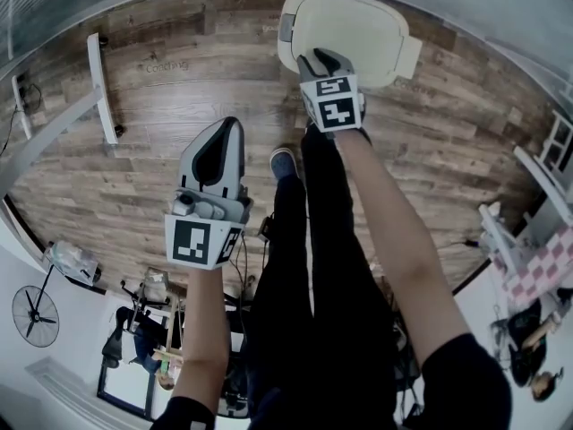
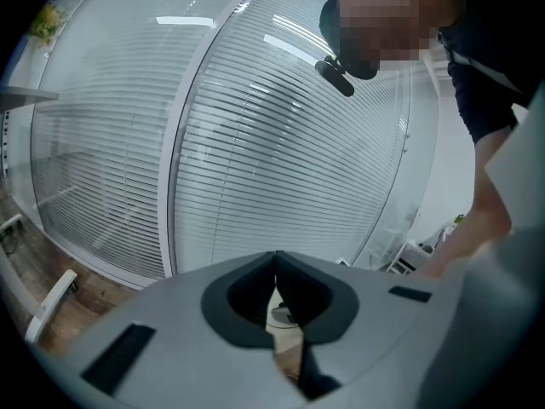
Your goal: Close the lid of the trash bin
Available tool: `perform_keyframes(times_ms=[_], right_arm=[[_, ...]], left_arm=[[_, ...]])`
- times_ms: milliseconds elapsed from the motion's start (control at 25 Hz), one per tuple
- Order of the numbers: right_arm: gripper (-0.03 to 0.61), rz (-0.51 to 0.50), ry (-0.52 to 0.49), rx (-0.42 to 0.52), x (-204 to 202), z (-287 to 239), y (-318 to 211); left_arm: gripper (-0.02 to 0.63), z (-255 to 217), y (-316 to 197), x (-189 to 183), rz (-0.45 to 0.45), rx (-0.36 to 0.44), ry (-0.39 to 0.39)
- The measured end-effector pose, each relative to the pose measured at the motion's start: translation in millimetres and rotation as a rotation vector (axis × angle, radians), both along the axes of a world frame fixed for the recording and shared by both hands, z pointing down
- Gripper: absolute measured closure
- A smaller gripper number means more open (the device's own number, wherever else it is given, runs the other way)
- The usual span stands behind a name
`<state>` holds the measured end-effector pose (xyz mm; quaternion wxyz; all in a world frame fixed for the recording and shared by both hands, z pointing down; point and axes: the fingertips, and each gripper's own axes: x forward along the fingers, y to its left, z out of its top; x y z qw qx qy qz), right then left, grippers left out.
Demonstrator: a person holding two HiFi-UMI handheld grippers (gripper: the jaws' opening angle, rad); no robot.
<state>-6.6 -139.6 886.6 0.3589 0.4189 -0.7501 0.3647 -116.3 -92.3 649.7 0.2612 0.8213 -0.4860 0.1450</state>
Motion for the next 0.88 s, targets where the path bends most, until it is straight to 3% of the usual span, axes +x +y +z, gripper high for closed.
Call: perform_keyframes(times_ms=[600,760,880], right_arm=[[0.512,-0.019,0.047,-0.028,5,7,-2],[0.520,-0.076,0.099,-0.093,3,11,-3],[0.520,-0.045,0.057,-0.161,-1,13,-2]], left_arm=[[0.606,6,6,1,-0.014,-0.021,0.012],[0.606,6,4,2,-0.018,-0.022,0.014],[0.606,7,2,3,-0.019,-0.023,0.014]])
